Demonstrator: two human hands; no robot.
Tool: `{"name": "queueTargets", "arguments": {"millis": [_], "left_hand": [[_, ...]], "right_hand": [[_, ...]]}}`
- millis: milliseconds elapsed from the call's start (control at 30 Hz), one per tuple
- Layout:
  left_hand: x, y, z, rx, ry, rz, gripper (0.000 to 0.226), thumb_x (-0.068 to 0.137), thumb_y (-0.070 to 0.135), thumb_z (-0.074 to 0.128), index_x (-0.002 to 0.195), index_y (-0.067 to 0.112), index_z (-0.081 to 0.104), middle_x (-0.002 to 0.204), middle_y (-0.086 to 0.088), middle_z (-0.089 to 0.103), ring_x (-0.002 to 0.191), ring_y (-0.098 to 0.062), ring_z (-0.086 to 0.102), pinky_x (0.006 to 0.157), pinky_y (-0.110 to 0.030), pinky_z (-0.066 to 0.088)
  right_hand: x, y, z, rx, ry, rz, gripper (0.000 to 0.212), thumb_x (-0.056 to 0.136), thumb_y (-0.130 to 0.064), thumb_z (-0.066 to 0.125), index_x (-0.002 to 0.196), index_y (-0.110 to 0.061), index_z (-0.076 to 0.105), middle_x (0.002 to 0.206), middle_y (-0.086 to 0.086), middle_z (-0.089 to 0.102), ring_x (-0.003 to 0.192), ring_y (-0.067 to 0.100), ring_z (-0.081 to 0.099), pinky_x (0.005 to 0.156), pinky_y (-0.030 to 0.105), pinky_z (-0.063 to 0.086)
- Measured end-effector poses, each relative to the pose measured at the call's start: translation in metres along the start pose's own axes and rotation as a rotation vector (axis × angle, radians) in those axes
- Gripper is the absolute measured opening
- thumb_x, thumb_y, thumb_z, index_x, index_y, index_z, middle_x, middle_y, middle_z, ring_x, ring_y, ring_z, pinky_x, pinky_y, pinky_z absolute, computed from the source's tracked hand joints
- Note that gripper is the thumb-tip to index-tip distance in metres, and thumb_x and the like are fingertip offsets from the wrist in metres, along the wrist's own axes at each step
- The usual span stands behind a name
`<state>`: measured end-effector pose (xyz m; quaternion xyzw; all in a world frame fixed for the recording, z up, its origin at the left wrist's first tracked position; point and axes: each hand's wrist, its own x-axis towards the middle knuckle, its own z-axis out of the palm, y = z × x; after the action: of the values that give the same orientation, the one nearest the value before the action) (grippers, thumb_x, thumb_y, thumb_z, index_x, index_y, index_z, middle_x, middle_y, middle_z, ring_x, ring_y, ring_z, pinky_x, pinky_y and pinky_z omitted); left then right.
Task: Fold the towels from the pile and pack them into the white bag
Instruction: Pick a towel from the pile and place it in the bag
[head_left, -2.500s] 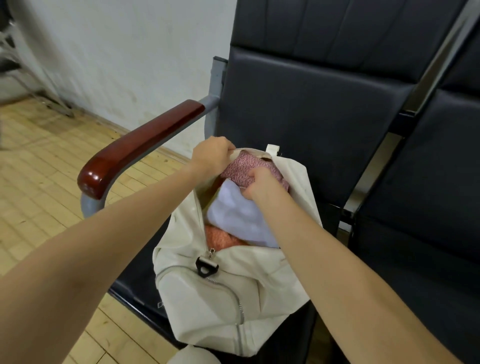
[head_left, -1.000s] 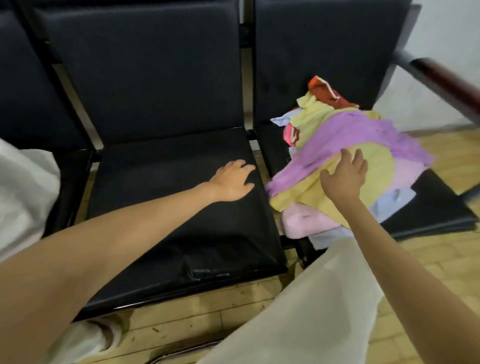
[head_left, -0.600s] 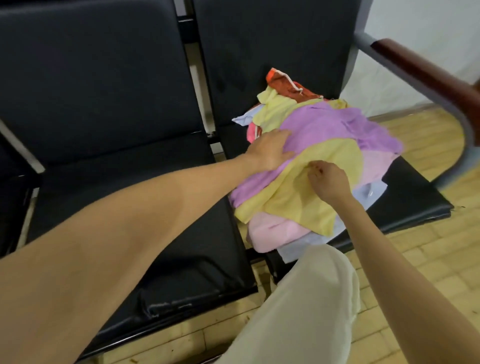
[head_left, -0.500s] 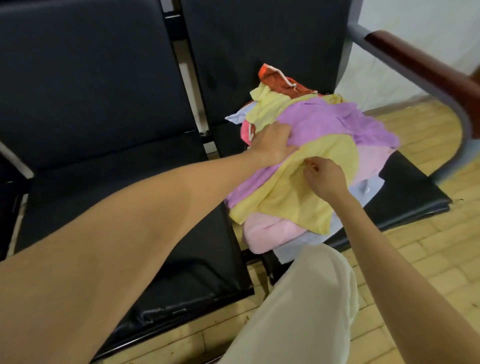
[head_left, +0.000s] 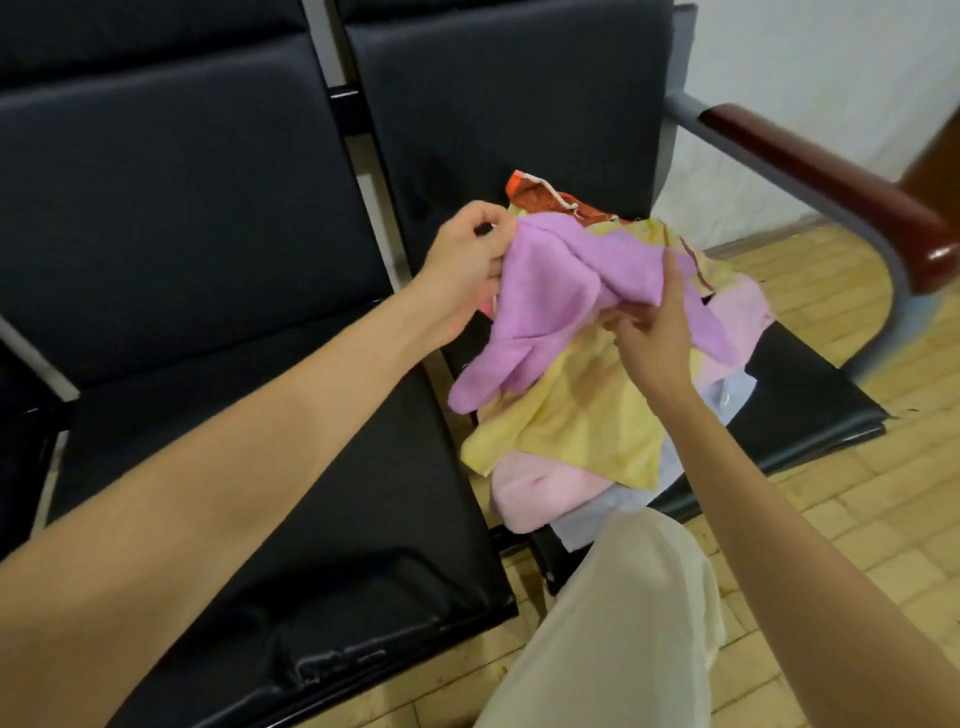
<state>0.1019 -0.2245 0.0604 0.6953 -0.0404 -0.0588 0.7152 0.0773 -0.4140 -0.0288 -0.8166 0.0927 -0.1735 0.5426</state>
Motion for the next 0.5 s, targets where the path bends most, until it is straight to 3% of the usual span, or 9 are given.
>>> {"name": "queueTargets", "arguments": {"millis": [67, 167, 300, 367, 500], "left_hand": [[-0.012, 0.012, -0.019, -0.066, 0.033, 0.011, 0.017, 0.100, 0.011, 0.045, 0.085, 0.015, 0.052, 0.086, -0.006, 0.053, 0.083, -0.025, 0.050, 0.071, -0.036, 0.043], [-0.031, 0.019, -0.051, -0.055, 0.125, -0.004, 0.017, 0.100, 0.014, 0.046, 0.085, 0.016, 0.054, 0.090, -0.004, 0.057, 0.081, -0.017, 0.055, 0.069, -0.029, 0.047], [-0.058, 0.017, -0.102, -0.022, 0.314, -0.051, 0.016, 0.099, 0.014, 0.047, 0.086, 0.017, 0.056, 0.098, -0.004, 0.058, 0.086, -0.017, 0.054, 0.070, -0.030, 0.044], [-0.076, 0.015, -0.127, -0.017, 0.382, -0.062, 0.015, 0.098, 0.017, 0.049, 0.086, 0.019, 0.057, 0.099, -0.003, 0.059, 0.089, -0.017, 0.055, 0.073, -0.031, 0.046], [-0.122, 0.000, -0.174, 0.052, 0.466, -0.100, 0.011, 0.097, 0.016, 0.052, 0.088, 0.017, 0.059, 0.098, -0.003, 0.061, 0.092, -0.018, 0.056, 0.080, -0.033, 0.049]], "right_hand": [[0.002, -0.013, 0.009, 0.139, -0.060, 0.085, 0.075, 0.084, 0.007, 0.047, 0.149, -0.020, 0.021, 0.127, 0.011, 0.055, 0.104, 0.018, 0.058, 0.091, 0.030, 0.047], [-0.008, -0.037, 0.024, 0.292, -0.066, 0.165, 0.062, 0.082, 0.012, 0.047, 0.140, -0.010, 0.038, 0.126, 0.011, 0.055, 0.097, 0.014, 0.059, 0.083, 0.027, 0.052], [-0.027, -0.063, 0.041, 0.057, -0.007, -0.120, 0.032, 0.087, -0.001, 0.049, 0.118, -0.008, 0.054, 0.109, 0.005, 0.061, 0.098, 0.019, 0.059, 0.085, 0.033, 0.050], [-0.039, -0.077, 0.054, -0.011, -0.018, -0.224, 0.020, 0.094, -0.007, 0.045, 0.110, -0.008, 0.057, 0.099, -0.001, 0.060, 0.090, 0.016, 0.057, 0.077, 0.025, 0.044], [-0.074, -0.104, 0.088, 0.023, -0.082, -0.301, 0.016, 0.098, -0.008, 0.042, 0.104, -0.003, 0.056, 0.090, -0.002, 0.055, 0.080, 0.004, 0.046, 0.068, 0.016, 0.035]]}}
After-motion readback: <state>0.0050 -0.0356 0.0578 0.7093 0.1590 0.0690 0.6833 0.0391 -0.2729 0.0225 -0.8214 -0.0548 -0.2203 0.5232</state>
